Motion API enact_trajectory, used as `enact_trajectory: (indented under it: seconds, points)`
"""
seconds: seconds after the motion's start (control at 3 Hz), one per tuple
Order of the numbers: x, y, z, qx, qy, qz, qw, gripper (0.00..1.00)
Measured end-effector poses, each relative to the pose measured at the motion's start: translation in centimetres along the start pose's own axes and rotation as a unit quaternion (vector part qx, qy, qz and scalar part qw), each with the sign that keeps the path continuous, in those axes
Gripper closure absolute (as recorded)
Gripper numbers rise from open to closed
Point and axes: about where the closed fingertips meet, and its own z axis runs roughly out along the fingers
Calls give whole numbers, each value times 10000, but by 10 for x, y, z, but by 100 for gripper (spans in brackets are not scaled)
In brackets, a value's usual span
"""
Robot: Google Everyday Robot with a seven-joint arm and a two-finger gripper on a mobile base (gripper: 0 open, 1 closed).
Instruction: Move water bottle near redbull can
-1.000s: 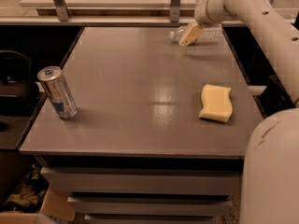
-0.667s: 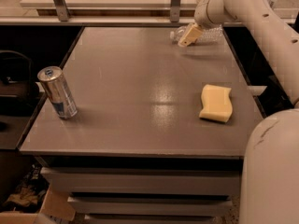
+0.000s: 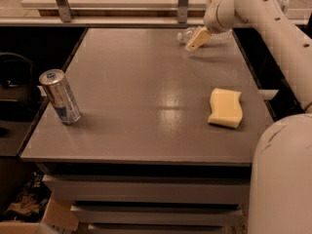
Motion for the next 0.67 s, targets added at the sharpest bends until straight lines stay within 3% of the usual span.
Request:
enact_trajectory:
  seconds: [0.67]
  points:
    - [-6,-1,11,44,-255,416,9988,0]
